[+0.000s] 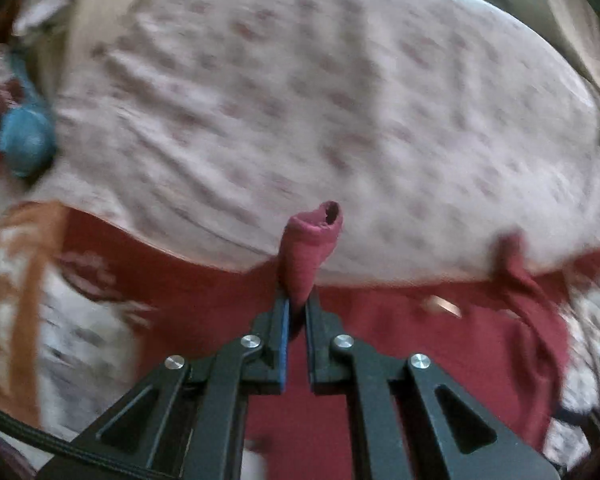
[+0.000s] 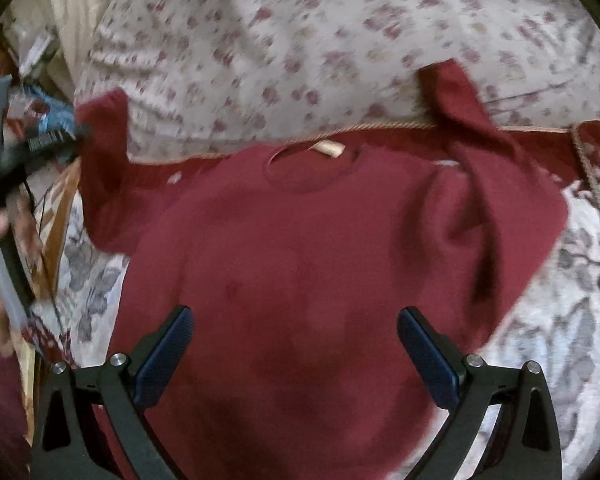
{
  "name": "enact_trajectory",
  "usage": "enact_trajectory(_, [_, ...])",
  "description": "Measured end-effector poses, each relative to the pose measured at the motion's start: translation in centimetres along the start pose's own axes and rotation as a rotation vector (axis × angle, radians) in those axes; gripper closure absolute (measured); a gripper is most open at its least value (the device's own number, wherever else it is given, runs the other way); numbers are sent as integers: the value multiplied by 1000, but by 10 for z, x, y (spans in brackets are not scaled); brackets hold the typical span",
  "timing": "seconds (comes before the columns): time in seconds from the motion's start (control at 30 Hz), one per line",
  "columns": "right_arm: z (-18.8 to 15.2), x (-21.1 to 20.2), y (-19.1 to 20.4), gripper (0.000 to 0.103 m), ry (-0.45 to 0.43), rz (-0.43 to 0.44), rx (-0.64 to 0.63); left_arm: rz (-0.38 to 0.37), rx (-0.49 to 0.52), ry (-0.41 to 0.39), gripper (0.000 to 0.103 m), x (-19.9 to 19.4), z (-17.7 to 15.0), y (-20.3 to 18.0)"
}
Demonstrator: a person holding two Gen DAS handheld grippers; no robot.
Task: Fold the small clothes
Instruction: 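Fold the held sleeve across the sweater body with the left gripper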
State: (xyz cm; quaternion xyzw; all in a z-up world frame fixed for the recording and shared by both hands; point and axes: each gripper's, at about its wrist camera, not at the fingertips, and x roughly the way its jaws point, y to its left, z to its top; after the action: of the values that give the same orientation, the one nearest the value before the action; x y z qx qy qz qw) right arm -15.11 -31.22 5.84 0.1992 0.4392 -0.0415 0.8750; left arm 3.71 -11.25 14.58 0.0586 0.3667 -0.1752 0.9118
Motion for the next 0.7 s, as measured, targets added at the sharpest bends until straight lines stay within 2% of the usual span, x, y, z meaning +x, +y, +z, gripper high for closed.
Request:
enact_trajectory(0.1, [4, -17, -18, 0, -37, -23, 38, -86, 41, 69, 97, 24, -27, -56])
enact_trajectory(0.2, [6, -34, -44, 0, -71, -46, 100, -176, 41, 157, 97, 51, -54, -103])
enact_trajectory(0.33, [4, -40, -70, 0, -75, -58, 173, -174, 107, 204, 94, 69, -79, -146])
enact_trajectory(0.37, [4, -40, -76, 0, -66, -60, 198, -174, 118, 224, 85, 74, -83, -152])
enact_trajectory(0.4, [4, -39, -79, 0, -63, -59, 206, -183, 113, 242, 78, 74, -87, -153])
enact_trajectory(0.43, [4, -39, -82, 0, -61, -54, 217, -209, 95, 270, 64, 74, -88, -151])
enact_trajectory(0.47, [5, -38, -82, 0, -64, -49, 221, -240, 65, 289, 57, 71, -87, -145])
enact_trajectory(0.53, [7, -36, -79, 0, -70, -48, 206, -257, 25, 255, 50, 51, -83, -123])
enact_trajectory(0.57, [9, -34, -75, 0, -75, -49, 188, -248, 23, 233, 39, 43, -81, -115])
enact_trajectory(0.63, [11, -30, -68, 0, -77, -49, 156, -180, 23, 155, 27, 15, -79, -85])
enact_trajectory(0.7, [17, -23, -56, 0, -81, -33, 104, -85, 19, 95, 25, -2, -80, -55])
